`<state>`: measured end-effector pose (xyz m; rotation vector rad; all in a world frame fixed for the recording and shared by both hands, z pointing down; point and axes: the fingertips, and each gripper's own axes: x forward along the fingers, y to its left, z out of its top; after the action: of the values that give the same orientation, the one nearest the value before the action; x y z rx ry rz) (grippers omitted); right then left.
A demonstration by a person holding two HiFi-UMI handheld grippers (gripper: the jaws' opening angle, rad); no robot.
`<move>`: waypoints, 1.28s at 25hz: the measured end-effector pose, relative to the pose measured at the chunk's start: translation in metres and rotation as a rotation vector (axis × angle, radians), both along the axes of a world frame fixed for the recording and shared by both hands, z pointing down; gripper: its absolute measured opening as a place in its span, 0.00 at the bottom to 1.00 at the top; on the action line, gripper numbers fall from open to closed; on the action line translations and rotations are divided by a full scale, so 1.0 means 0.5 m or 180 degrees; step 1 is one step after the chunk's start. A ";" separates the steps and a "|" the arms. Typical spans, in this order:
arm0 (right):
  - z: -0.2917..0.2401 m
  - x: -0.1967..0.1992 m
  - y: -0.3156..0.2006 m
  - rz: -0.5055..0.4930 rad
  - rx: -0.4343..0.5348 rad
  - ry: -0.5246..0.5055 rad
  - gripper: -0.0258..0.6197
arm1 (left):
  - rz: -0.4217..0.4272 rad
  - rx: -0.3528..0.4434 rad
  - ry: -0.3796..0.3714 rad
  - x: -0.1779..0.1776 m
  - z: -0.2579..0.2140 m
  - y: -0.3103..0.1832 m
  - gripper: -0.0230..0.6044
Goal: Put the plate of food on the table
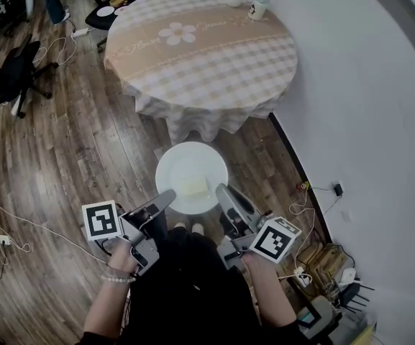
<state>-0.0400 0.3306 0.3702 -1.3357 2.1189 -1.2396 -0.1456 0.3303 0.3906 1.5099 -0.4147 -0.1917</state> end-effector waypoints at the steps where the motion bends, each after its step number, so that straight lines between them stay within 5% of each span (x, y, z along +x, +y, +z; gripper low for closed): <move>1: -0.001 -0.003 0.001 0.0008 -0.0003 0.0004 0.09 | 0.0008 -0.0001 0.0004 -0.003 -0.001 0.000 0.05; 16: 0.004 -0.006 -0.031 0.0077 -0.0006 0.0039 0.09 | 0.0052 -0.0031 0.0001 -0.003 0.008 -0.036 0.05; 32: 0.007 0.104 -0.208 -0.0118 -0.0014 -0.0018 0.09 | -0.0139 -0.0042 -0.0028 0.108 0.008 -0.198 0.05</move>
<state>0.0121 0.2266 0.3737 -1.2986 2.1473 -1.2618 -0.0917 0.2313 0.3945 1.4902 -0.4553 -0.2164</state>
